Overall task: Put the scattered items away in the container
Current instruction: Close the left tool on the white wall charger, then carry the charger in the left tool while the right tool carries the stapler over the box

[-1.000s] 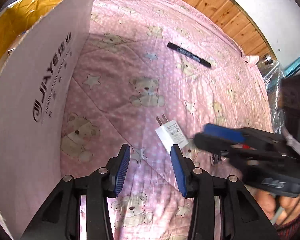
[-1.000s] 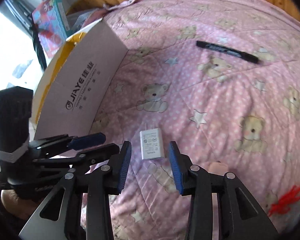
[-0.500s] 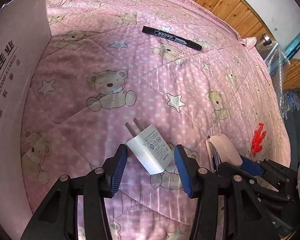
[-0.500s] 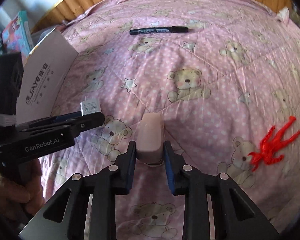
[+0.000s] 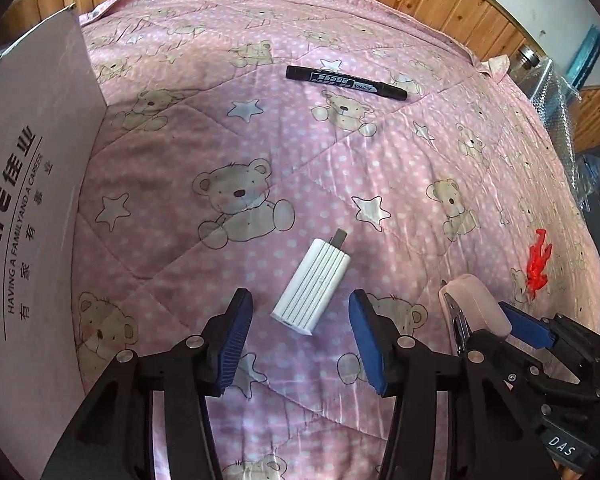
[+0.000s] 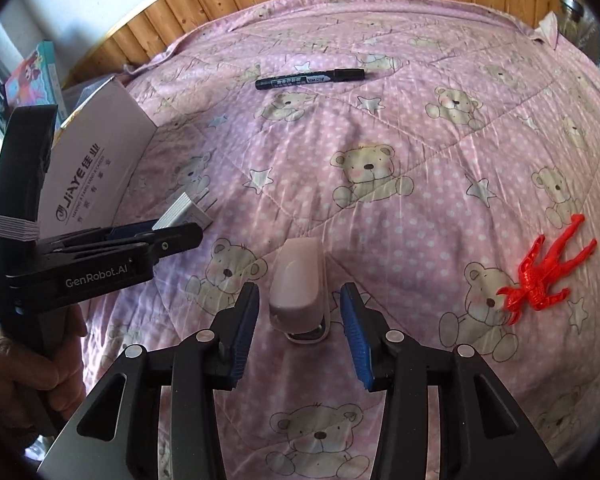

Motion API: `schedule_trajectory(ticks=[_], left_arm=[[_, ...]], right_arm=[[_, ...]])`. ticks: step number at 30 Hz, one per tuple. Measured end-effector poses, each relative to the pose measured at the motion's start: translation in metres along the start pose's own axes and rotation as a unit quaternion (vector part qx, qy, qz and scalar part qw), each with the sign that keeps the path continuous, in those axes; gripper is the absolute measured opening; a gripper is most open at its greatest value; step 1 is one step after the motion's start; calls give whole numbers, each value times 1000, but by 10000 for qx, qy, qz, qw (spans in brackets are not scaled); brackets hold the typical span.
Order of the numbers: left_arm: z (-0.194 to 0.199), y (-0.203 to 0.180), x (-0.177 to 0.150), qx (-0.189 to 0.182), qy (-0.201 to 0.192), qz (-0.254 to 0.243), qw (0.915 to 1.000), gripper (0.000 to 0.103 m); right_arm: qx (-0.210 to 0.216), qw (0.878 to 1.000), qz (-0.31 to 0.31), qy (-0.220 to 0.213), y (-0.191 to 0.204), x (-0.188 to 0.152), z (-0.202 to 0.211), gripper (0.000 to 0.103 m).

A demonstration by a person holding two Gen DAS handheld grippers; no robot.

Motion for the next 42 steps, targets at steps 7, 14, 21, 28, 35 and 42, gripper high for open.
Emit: schedule_trajectory(ticks=[7, 14, 21, 28, 35, 42], left_arm=[[-7, -9, 7, 184, -164, -390, 9989, 37], [1, -6, 3, 46, -244, -362, 9990, 23], [25, -5, 0, -291, -363, -108, 9989, 22], [44, -9, -14, -445, -414, -47, 9981, 22], [68, -9, -25, -434, -575, -13, 9974, 22], [95, -9, -36, -568, -761, 16, 9955, 22]], right_arm=[[105, 9996, -257, -58, -10, -1, -14, 40], [74, 9996, -266, -107, -9, -4, -10, 28], [215, 9988, -382, -215, -7, -9, 11, 28], [193, 9989, -327, -283, 4, -21, 27, 28], [217, 9989, -252, -325, 21, -36, 40, 28], [195, 9990, -134, -378, 38, -46, 53, 28]])
Point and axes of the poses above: each gripper's, at about its wrist camera, not at the fingertips, and z roughly against the way its jaws point, y to its left, x to its top, the point moved 9 cm from there along -z, roughly the way its jaws point, and after that the axes turned 11 degrees about y, right-handed, at the moved point
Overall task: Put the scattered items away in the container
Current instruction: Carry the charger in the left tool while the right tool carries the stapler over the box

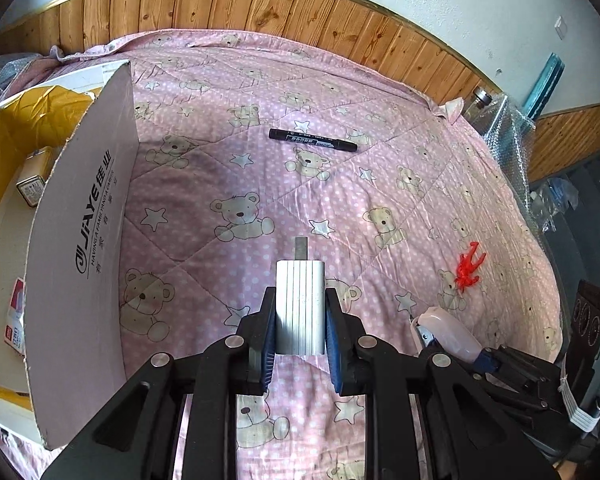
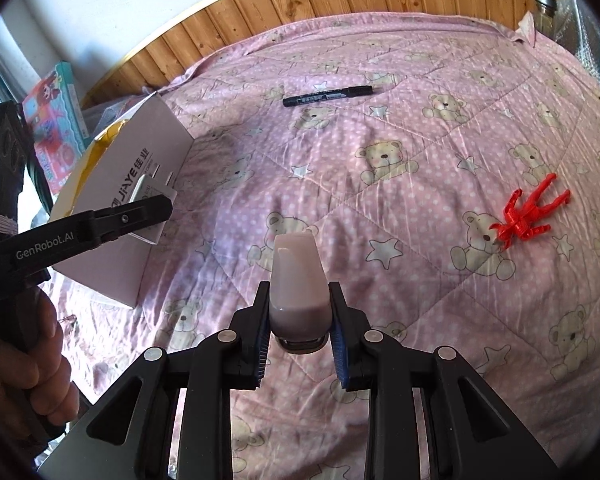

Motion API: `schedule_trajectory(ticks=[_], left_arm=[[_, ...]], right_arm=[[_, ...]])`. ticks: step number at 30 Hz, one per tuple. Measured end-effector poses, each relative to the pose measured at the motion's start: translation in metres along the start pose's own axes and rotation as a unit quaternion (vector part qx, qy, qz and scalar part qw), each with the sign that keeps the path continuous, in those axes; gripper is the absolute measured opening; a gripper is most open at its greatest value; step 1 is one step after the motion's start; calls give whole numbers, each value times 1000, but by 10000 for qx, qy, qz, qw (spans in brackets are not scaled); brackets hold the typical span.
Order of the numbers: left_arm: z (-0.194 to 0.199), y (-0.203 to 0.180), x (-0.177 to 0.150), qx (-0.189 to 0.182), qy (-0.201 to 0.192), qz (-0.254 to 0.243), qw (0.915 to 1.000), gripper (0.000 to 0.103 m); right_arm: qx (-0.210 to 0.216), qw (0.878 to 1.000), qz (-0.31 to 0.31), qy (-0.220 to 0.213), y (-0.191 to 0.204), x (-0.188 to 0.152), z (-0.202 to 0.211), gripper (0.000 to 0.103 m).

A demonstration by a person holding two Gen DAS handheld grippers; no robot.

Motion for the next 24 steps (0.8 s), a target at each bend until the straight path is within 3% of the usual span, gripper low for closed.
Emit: schedule_trajectory(ticks=[6, 24], left_arm=[[21, -3, -6, -102, -138, -9, 9999, 22], [77, 3, -6, 92, -639, 3, 9979, 22]], right_arm=[[1, 10000, 81, -51, 13, -5, 9, 28], [32, 9989, 410, -226, 55, -11, 36, 28]])
Point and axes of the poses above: each gripper's, at about its wrist camera, not at the fingertips, and z roughly against the way its jaws point, y to its left, x to its top, the point moved 9 cm from there along -z, roughly the way its jaws point, and after that the axes turned 11 degrees about y, right-handed, at the moved point
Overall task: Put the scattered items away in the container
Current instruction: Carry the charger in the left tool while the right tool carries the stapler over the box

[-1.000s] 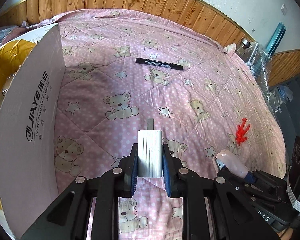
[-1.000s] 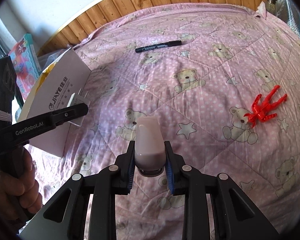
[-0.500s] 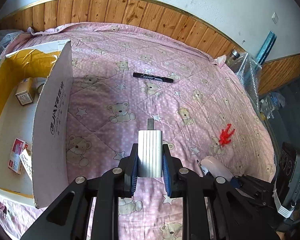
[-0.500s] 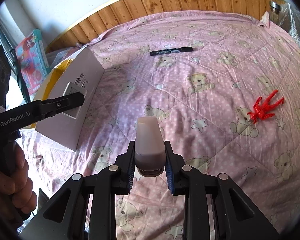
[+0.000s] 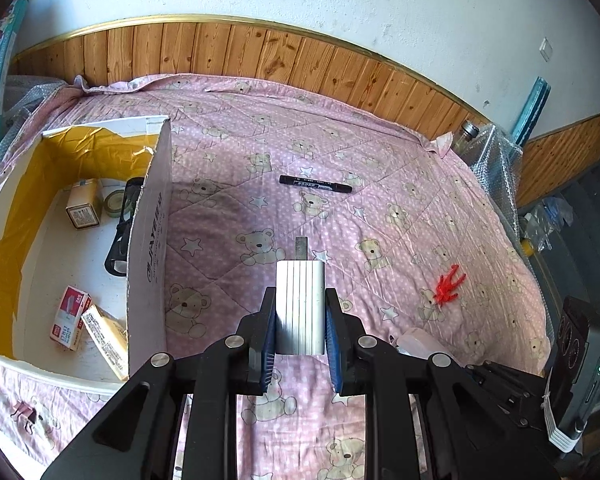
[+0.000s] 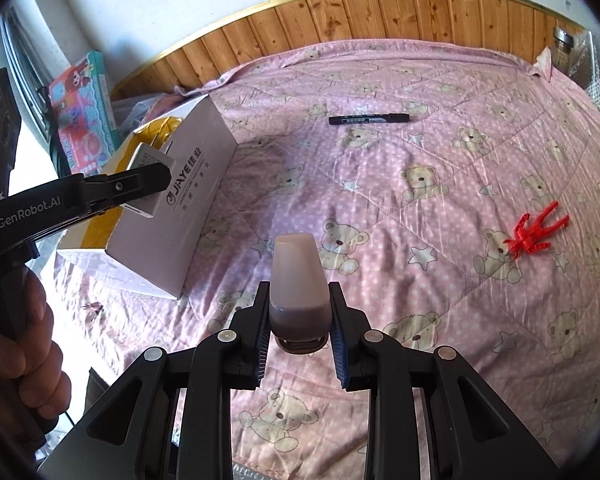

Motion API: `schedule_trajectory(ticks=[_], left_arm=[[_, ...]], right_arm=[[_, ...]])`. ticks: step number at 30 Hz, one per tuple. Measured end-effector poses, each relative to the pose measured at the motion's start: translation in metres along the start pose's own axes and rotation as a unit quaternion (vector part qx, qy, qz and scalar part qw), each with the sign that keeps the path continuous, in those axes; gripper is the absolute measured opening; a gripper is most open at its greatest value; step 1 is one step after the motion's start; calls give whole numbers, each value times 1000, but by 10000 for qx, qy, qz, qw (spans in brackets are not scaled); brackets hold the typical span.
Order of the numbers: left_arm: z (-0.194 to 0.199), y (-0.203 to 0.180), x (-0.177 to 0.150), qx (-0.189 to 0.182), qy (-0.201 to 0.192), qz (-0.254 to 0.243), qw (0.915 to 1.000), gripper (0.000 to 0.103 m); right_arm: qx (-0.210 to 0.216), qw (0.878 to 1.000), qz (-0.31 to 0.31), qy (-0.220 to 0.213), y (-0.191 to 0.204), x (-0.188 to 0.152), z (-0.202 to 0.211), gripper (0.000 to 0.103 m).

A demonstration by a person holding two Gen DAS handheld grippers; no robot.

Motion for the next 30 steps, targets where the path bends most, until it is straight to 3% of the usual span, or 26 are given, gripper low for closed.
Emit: schedule_trajectory(ticks=[30], left_arm=[[70, 53, 8, -158, -678, 450, 9966, 22]], right_arm=[[89, 9960, 796, -407, 91, 21, 50, 28]])
Point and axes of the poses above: each gripper's, at about its wrist camera, not at the fingertips, and z roughly against the way its jaws point, y to its left, x to its top, the point moved 9 cm from there along -z, roughly the way its jaws point, and after that the axes turned 11 degrees about y, right-handed, at the moved point
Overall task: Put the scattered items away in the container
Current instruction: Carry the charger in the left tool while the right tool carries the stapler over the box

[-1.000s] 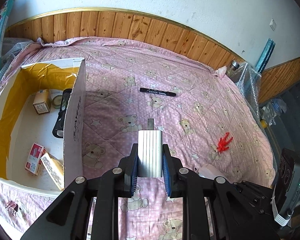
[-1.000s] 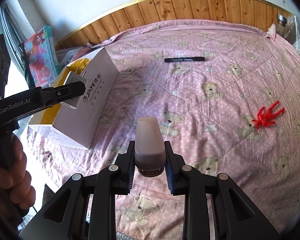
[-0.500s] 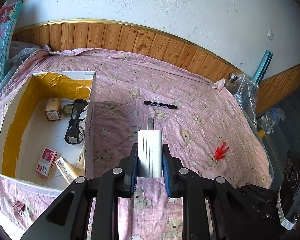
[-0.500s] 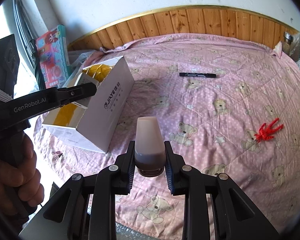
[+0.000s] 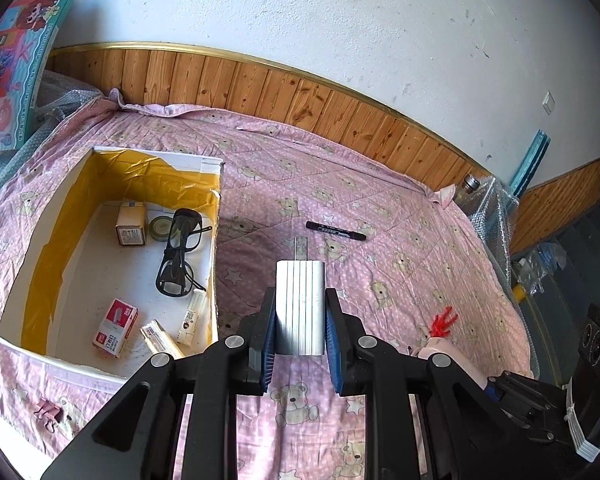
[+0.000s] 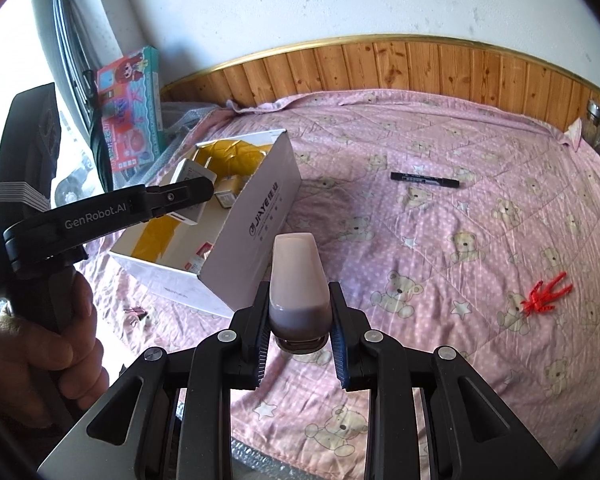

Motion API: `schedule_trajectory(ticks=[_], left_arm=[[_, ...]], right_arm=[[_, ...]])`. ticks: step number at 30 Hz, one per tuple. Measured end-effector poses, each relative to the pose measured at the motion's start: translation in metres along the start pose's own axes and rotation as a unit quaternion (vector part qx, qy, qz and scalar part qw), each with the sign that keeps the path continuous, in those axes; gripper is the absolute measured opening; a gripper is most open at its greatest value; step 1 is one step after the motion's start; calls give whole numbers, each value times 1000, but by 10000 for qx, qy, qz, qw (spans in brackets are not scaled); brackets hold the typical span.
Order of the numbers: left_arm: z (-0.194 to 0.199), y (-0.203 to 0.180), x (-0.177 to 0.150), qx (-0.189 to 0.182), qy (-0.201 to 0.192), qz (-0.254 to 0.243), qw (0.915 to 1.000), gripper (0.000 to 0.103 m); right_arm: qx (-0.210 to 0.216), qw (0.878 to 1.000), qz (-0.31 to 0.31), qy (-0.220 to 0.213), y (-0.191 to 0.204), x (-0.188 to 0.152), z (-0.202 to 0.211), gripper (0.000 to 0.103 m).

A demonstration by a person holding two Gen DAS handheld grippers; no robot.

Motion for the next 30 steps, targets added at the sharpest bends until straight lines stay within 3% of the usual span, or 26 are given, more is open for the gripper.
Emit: schedule_trajectory(ticks=[30], left_arm=[[22, 83, 23, 157, -285, 624, 9975, 22]], right_arm=[[147, 9979, 614, -109, 66, 49, -7, 28]])
Point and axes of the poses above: each gripper's, at about its wrist camera, not at the fingertips, and z roughly against the way its jaws point, y to its left, x to its top, the point moved 9 cm from there along -z, roughly the way its jaws point, and after that the axes turned 11 degrees about y, right-handed, at the moved point
